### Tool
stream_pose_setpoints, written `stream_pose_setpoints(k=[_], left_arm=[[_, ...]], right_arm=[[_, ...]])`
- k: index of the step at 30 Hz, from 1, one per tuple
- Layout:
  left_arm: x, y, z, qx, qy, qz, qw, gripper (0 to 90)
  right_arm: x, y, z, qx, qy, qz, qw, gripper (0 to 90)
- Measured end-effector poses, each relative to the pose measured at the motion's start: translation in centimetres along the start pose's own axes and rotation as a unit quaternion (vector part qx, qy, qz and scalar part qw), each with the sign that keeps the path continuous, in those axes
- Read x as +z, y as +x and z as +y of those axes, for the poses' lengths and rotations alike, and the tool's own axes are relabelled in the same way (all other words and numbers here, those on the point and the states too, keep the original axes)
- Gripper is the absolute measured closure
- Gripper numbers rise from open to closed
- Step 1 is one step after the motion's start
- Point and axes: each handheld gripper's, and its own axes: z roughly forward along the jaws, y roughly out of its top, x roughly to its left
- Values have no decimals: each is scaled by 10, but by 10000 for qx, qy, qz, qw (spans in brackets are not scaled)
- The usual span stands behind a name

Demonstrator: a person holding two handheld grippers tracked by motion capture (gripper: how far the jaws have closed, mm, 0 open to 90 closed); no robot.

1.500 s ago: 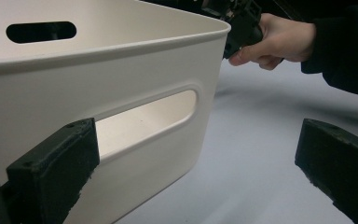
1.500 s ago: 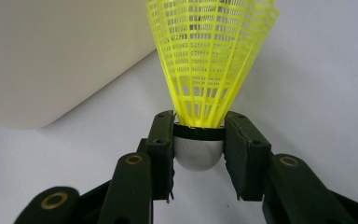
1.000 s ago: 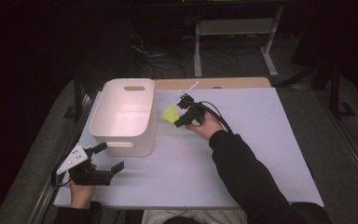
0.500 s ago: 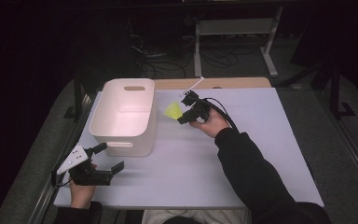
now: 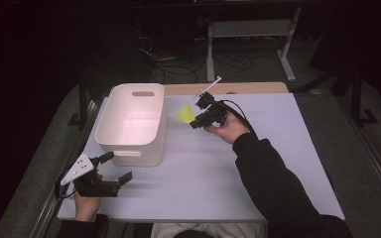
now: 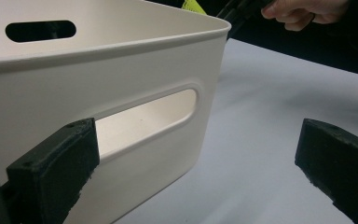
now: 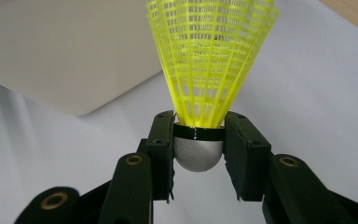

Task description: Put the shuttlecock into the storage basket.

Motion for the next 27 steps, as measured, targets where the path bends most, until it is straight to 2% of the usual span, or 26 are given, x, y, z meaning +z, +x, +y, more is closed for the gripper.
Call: stream_pose_setpoints(k=[7,11,27], left_arm=[[0,0,0,8,13,3,10000,0],[0,0,0,-3,8,6,10000,0],[0,0,0,-1,4,11,10000,0]], right_arm=[[-12,3,7,-162,-77,-18,9998,634],[-20,6,14,-250,-207,15,9995,634],[-38,17,34,-432,-440,60,9981,634]])
